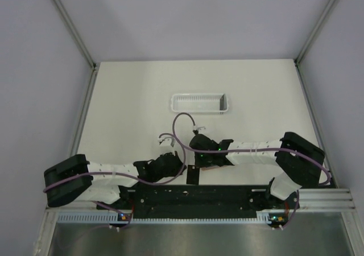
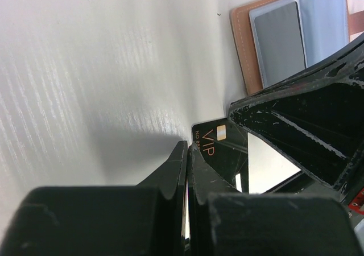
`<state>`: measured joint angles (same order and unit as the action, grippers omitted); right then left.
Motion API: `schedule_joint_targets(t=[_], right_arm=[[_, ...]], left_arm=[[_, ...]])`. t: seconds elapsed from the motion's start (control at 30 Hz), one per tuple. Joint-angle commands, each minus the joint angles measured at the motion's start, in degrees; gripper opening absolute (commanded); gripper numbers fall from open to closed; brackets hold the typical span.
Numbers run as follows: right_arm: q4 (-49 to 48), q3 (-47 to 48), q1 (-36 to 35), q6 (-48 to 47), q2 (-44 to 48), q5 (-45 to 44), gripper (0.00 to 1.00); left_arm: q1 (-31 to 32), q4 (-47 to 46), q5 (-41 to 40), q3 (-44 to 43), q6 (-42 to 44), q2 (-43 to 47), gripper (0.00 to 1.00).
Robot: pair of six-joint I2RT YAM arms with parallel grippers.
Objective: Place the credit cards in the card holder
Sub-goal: Pick up the credit card from the center of the board.
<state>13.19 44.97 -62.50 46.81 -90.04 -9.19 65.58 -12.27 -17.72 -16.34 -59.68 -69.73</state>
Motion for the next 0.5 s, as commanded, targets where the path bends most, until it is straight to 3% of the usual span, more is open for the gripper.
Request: schedule_joint_targets(t=[0.0, 0.47], right_arm=[[6.8, -2.0, -1.7, 1.5, 0.9, -2.5, 0.0], [6.4, -2.8, -2.8, 2.7, 2.5, -3.4, 0.0]], left_arm=[[1.2, 6.0, -0.1, 1.0, -0.1, -2.1, 0.0], [2.8, 8.1, -1.1, 1.9, -1.9, -0.1, 0.0]])
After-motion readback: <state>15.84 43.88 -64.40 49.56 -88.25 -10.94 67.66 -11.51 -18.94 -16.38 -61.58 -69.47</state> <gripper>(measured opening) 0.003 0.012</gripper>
